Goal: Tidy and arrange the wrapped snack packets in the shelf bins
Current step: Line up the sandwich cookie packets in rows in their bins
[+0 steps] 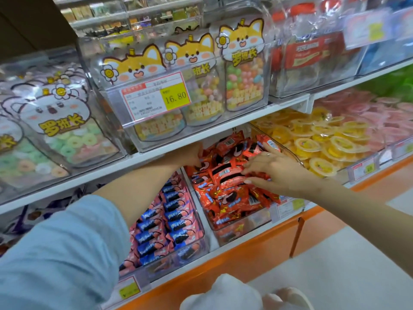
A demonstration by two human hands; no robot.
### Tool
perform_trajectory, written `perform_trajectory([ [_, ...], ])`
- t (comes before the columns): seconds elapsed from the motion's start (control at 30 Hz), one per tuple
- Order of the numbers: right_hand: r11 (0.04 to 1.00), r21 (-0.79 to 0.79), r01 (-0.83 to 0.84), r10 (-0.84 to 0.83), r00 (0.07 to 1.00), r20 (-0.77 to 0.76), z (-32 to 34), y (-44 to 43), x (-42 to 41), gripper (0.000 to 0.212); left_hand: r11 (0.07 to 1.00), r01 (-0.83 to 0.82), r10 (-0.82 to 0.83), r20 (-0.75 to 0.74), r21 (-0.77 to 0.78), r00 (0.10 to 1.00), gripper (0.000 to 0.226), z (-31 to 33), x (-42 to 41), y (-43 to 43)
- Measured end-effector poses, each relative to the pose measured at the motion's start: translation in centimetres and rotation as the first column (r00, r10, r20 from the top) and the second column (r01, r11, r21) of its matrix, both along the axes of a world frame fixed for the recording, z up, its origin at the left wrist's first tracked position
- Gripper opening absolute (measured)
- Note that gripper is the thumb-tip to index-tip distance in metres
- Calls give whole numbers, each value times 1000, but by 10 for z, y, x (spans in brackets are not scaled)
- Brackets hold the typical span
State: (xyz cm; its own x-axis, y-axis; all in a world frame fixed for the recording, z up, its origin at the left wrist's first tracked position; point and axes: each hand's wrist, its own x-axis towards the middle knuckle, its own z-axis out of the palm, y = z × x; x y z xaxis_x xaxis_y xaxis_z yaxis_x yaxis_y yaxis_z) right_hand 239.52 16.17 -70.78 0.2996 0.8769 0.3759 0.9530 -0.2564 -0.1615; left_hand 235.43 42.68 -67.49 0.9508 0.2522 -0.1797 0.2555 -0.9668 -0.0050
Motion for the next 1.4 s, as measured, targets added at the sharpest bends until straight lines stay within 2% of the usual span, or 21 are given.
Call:
perform_trajectory([
  [0.07,1000,8,-4,4,1000,-27,-2,-1,-1,69,996,41,-36,-56,83,998,34,-9,-3,0],
  [0.17,1000,27,-4,5,999,-52,-5,-3,-2,57,989,94,-89,-46,115,995,44,-17,-3,2],
  [0.3,998,59,-9,14,997,-74,-5,-4,-3,52,992,103,-100,-37,78,994,52,-18,0,7],
  [0.5,998,67,13,-6,994,-105,-4,-3,-4,39,994,107,-103,-146,18,984,72,-14,2,5],
  [0.63,998,62,10,-3,992,-123,0,-3,-6,38,992,118,-123,-179,-36,976,59,-7,4,10],
  [0.77,997,71,17,-7,990,-141,1,-1,-7,35,989,138,-143,-118,-54,983,24,-3,6,11],
  [0.97,998,63,10,-4,996,-93,-6,22,-6,23,983,121,-121,4,-141,993,34,-15,7,12],
  [1.07,1000,-21,16,-17,998,-56,-4,40,-8,32,986,127,-133,-44,-110,990,42,-20,9,10],
  [1.13,982,-174,69,-73,997,-15,-2,51,-8,43,992,108,-114,-113,-61,987,59,-20,11,8],
  [1.23,930,-336,148,-158,987,-2,-2,60,-5,55,994,85,-94,-144,-64,985,62,-16,16,4],
  [1.33,919,-357,169,-194,980,-37,-5,65,-2,60,994,91,-100,-157,-61,983,63,-21,20,6],
  [1.4,951,-275,139,-182,974,-137,-4,66,-2,56,995,94,-95,-161,-15,982,71,-28,22,7],
])
